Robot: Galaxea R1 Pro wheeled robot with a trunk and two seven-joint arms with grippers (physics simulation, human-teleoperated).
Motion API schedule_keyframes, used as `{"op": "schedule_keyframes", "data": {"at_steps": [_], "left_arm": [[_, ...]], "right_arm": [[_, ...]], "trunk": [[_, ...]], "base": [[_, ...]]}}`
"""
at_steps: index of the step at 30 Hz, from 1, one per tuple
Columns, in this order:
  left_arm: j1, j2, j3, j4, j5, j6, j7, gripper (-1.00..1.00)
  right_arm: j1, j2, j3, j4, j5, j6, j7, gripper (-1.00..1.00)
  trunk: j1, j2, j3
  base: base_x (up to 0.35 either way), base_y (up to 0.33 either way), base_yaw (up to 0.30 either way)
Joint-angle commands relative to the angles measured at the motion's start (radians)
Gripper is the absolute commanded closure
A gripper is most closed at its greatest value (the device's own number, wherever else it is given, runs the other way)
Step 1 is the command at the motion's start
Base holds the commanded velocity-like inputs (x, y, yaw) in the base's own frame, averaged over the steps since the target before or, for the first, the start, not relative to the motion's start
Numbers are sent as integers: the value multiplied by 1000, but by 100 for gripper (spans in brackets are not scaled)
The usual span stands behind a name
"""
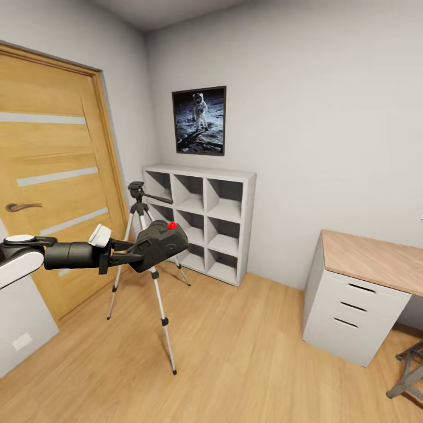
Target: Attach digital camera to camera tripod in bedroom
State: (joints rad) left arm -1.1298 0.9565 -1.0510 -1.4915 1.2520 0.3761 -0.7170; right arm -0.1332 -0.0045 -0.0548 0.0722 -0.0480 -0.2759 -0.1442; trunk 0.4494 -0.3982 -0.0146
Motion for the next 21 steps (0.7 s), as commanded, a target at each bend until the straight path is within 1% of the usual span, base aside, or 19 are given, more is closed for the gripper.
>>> {"op": "schedule_keyframes", "data": {"at_steps": [1, 11, 15, 21], "left_arm": [[-2, 1, -3, 0, 12, 7, -1, 100], [-2, 1, -3, 1, 12, 7, 0, 100], [-2, 1, -3, 1, 12, 7, 0, 100], [-2, 1, -3, 1, 12, 8, 0, 100]], "right_arm": [[-2, 0, -5, 4, -5, -9, 2, -100], [-2, 0, -5, 5, -4, -9, 2, -100], [-2, 0, -5, 5, -4, -9, 2, -100], [-2, 0, -5, 5, -5, -9, 2, -100]], "trunk": [[1, -2, -2], [1, -2, -2], [1, -2, -3], [1, -2, -7]], "base": [[6, 316, -8], [1, 317, 10], [0, 318, 147], [1, 318, 207]]}}
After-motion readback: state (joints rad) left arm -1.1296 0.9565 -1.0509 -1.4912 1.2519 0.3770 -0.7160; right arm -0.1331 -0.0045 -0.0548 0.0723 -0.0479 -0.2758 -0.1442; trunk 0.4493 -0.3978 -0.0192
